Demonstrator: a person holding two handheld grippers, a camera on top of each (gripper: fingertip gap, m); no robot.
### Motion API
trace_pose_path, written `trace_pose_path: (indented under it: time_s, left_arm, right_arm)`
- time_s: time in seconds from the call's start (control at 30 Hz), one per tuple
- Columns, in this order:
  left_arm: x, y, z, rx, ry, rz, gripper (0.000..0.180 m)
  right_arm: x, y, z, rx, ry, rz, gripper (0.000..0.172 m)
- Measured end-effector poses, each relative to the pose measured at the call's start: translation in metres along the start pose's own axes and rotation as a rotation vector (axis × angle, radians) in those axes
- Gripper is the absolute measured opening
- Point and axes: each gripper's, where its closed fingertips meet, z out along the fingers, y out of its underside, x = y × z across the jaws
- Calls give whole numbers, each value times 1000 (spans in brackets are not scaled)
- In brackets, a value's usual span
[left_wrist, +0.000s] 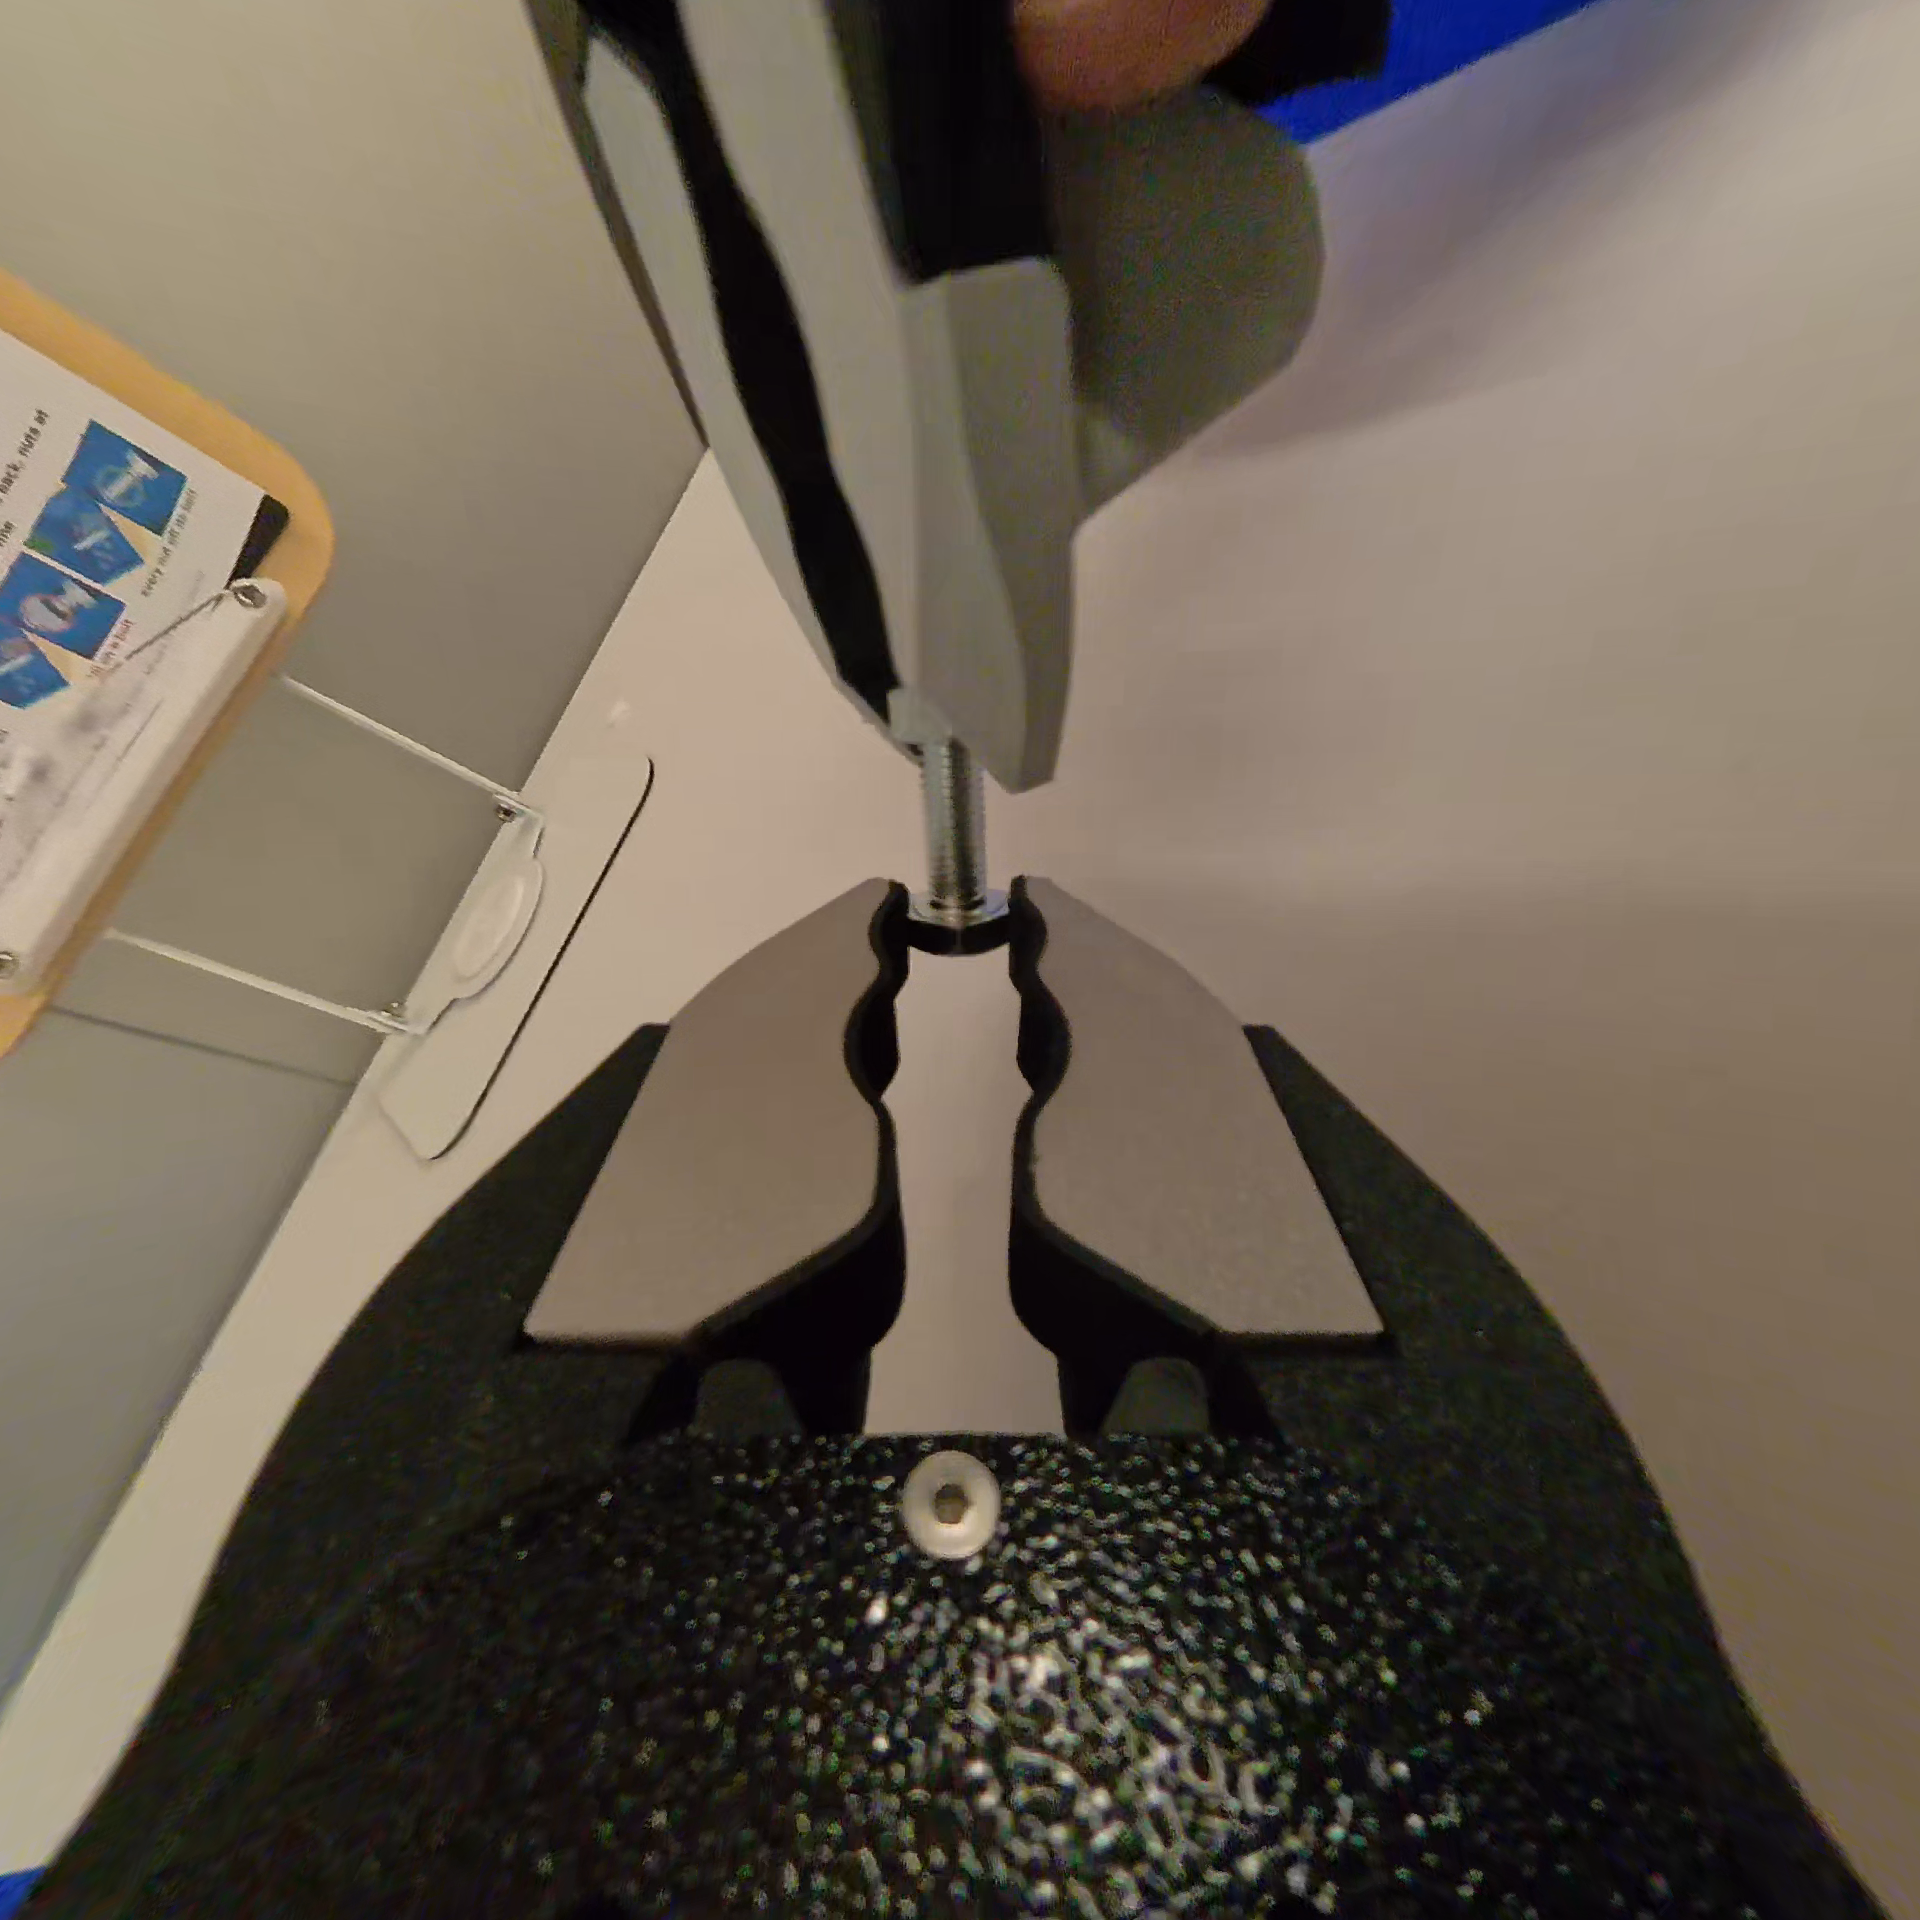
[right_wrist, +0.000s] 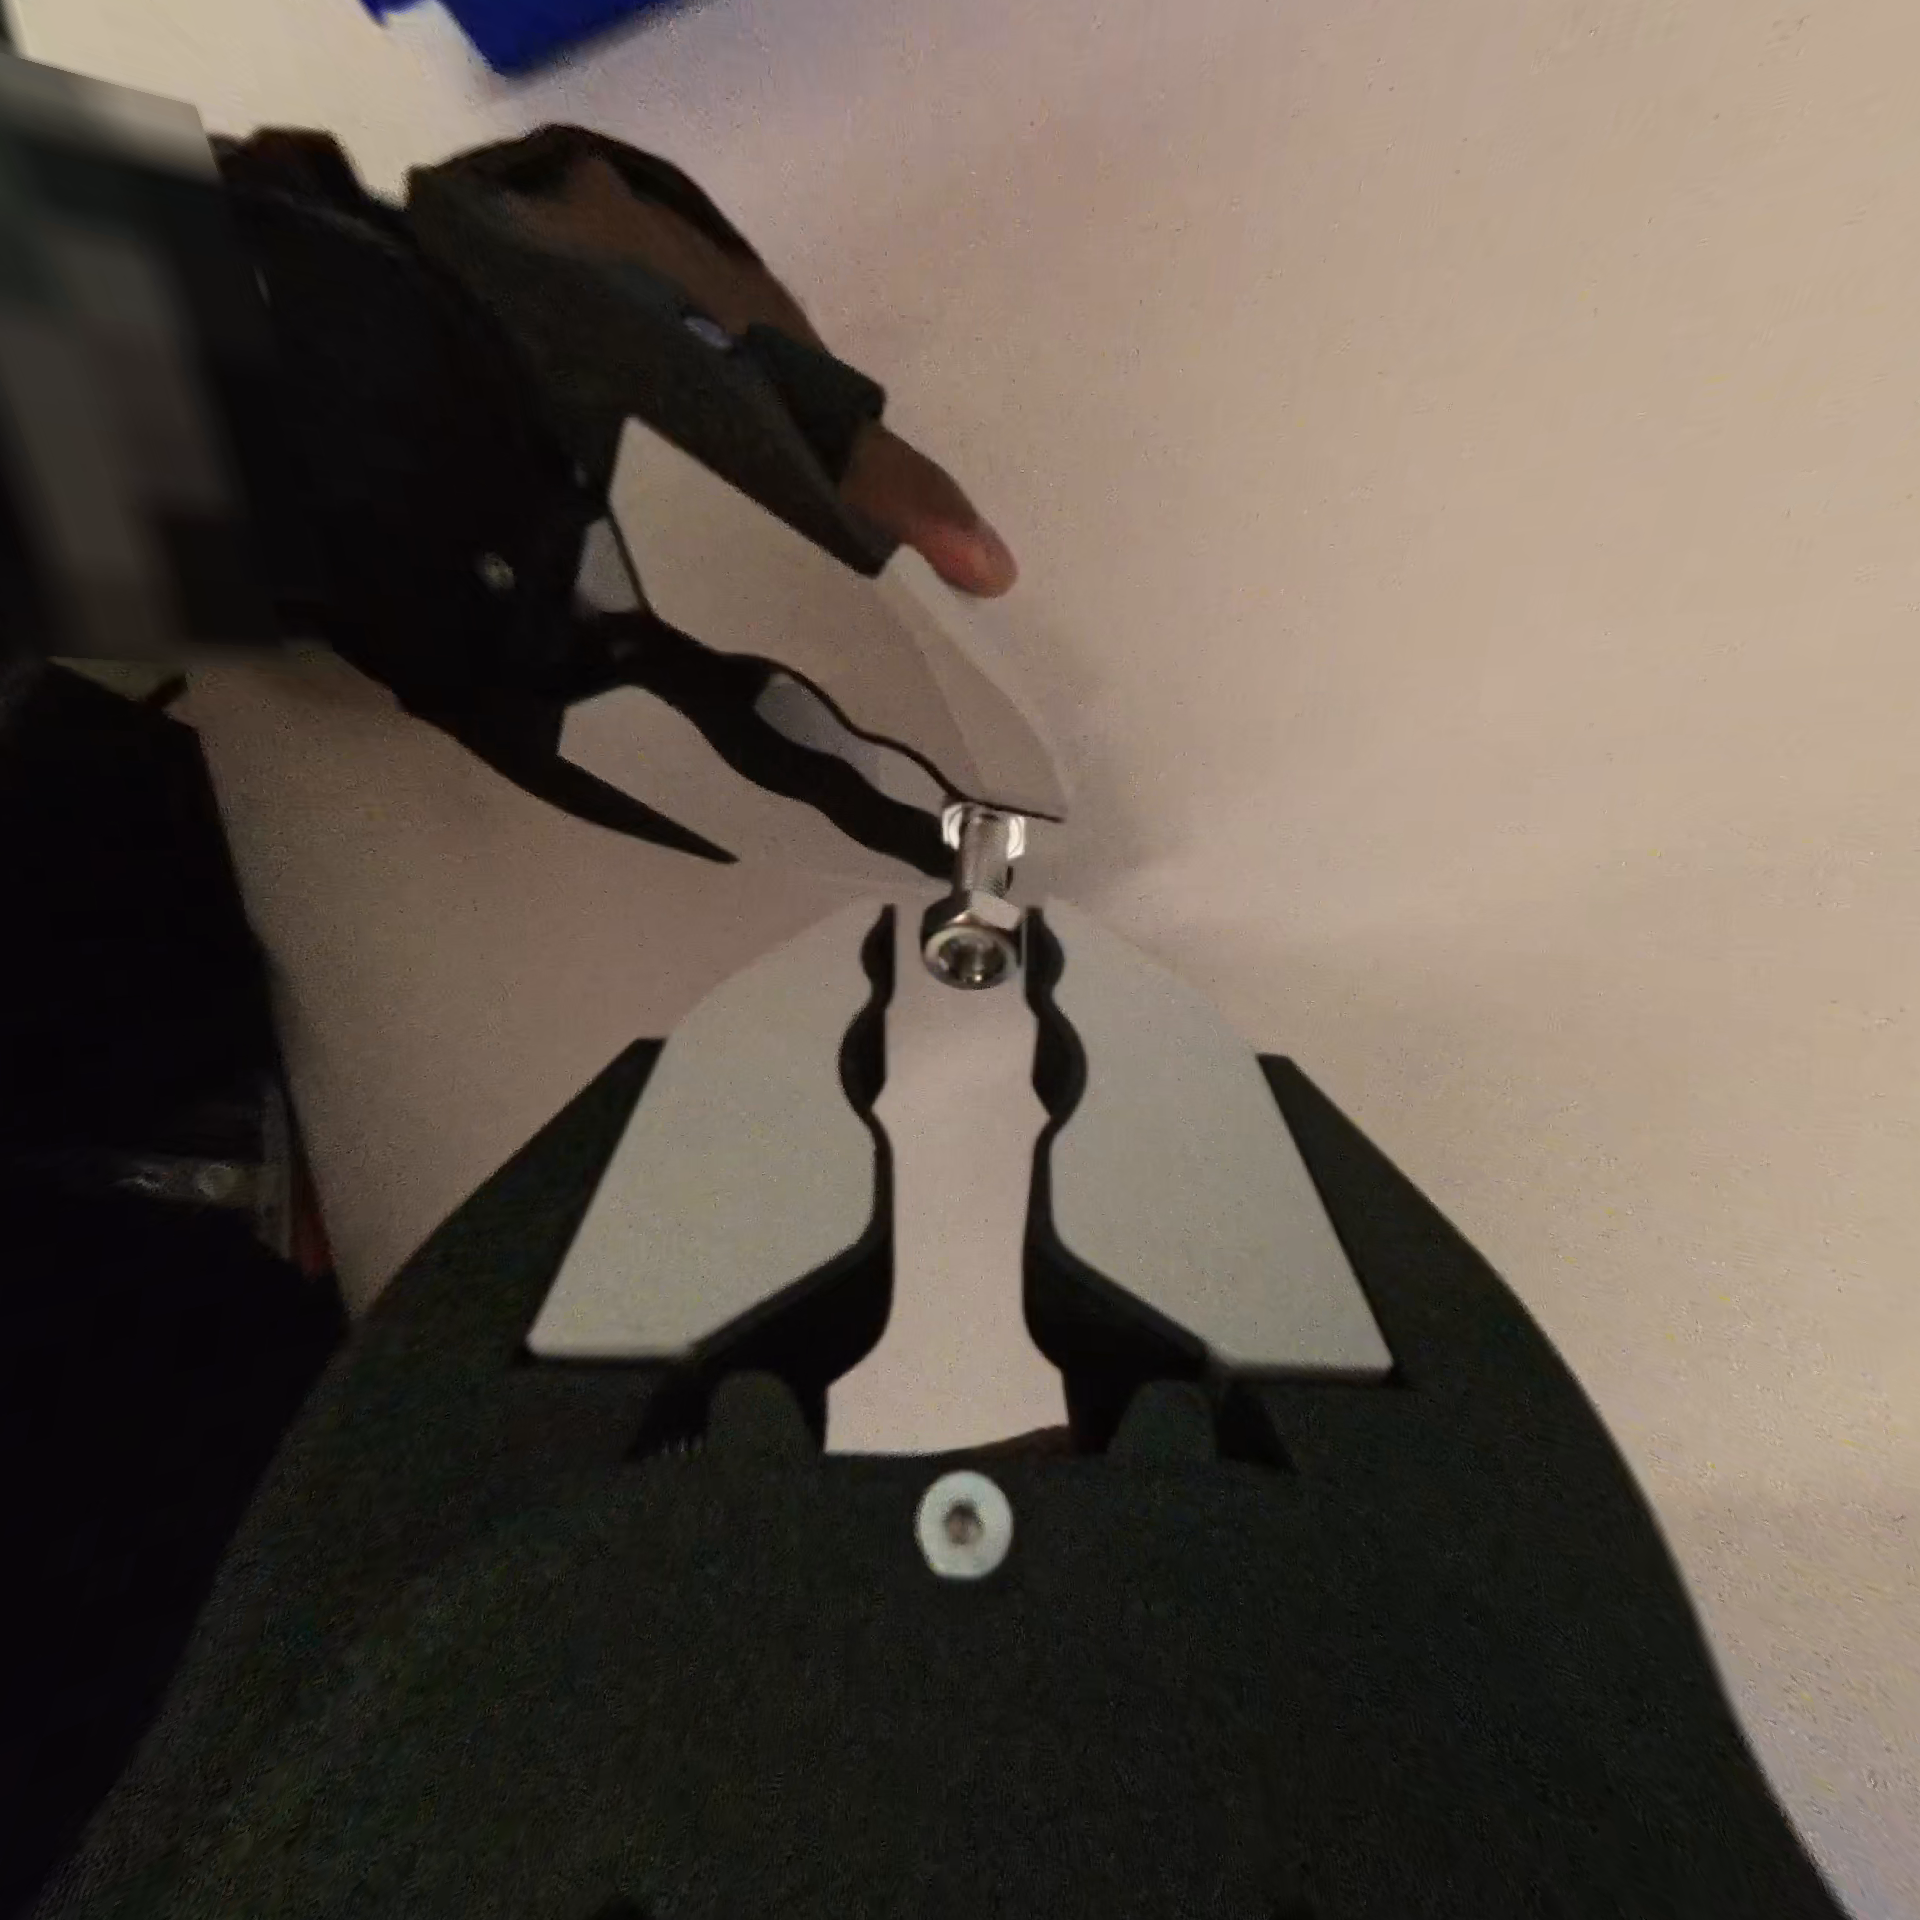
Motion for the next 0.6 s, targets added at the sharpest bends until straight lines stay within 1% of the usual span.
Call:
trace_pose_path:
  time_s: [0.03, 0.07, 0.13, 0.2, 0.23, 0.27, 0.3, 0.33, 0.4, 0.43, 0.47, 0.53, 0.57, 0.6]
  left_arm:
    - [-1, -1, 0, 10, 14, -35, 18]
    - [-1, -1, -1, 21, 29, -69, 18]
    - [-3, -1, -2, 40, 51, -121, 18]
    - [-3, -2, -2, 57, 70, -152, 18]
    - [-2, -3, -3, 62, 75, -156, 18]
    - [-1, -3, -2, 63, 79, -150, 18]
    - [1, -3, -2, 63, 83, -139, 18]
    - [2, -4, -2, 63, 85, -126, 18]
    - [4, -1, -1, 40, 71, -83, 18]
    - [4, 0, 0, 24, 56, -47, 18]
    - [4, 1, 0, 8, 36, -10, 18]
    - [6, 2, 1, -14, 14, 49, 18]
    - [6, 1, 1, -11, 15, 53, 18]
    - [6, 0, 0, -3, 19, 35, 18]
  right_arm:
    - [1, 0, -2, 10, 20, -75, 32]
    - [4, 0, -4, 9, 72, -195, 39]
    - [9, 1, -8, -22, 216, -506, 46]
    - [13, 0, -10, -66, 332, -763, 47]
    - [12, -1, -10, -73, 352, -825, 45]
    - [9, -2, -8, -66, 349, -848, 40]
    - [6, -4, -7, -53, 339, -844, 33]
    - [4, -5, -5, -48, 328, -824, 21]
    - [5, 0, -2, -83, 300, -739, 18]
    - [5, 3, 0, -97, 275, -635, 18]
    - [5, 6, 1, -100, 232, -465, 18]
    - [-1, 10, 3, -77, 88, -86, 18]
    - [-2, 9, 2, -55, 29, 18, 19]
    - [-3, 9, 1, -40, -2, 48, 26]
